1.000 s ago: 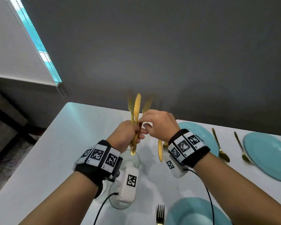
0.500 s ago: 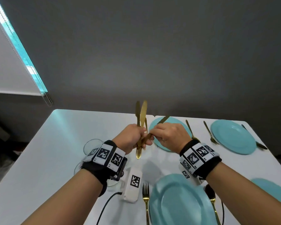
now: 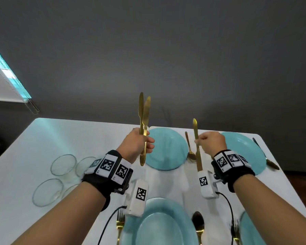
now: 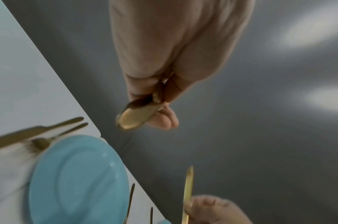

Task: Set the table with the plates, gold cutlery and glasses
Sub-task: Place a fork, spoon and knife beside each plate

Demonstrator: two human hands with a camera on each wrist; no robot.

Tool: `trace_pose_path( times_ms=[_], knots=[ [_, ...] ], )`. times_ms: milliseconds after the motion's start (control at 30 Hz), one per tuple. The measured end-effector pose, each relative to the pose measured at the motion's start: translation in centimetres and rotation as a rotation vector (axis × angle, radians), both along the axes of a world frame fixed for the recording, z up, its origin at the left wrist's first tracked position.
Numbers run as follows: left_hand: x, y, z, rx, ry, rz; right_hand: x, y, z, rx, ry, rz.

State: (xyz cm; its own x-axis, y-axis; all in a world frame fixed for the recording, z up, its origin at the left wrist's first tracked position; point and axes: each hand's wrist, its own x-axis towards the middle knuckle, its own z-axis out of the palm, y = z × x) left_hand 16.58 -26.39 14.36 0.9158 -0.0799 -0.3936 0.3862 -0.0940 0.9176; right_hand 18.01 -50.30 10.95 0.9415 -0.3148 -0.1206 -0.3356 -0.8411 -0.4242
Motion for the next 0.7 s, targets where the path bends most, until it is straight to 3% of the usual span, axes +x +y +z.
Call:
trace_pose_path(
  times_ms=[133, 267, 400, 700],
  knots=[
    [0.8, -3.8, -1.4, 0.015, 0.028, 0.011, 1.5, -5.2, -3.7, -0.183, 0.349, -0.072],
    [1.7, -6.4, -2.8, 0.032, 0.038, 0.014, 2.6, -7.8, -7.9, -0.221, 0.504, -0.08],
    [2.5, -8.2, -3.6, 0.055, 0.034, 0.004, 3.3, -8.3, -10.6, -0.192, 0.56, -0.108],
    [3.7, -8.7, -4.9, 0.079, 0.031, 0.043, 5.3, -8.5, -12.7, -0.087, 0.467, -0.18]
  ],
)
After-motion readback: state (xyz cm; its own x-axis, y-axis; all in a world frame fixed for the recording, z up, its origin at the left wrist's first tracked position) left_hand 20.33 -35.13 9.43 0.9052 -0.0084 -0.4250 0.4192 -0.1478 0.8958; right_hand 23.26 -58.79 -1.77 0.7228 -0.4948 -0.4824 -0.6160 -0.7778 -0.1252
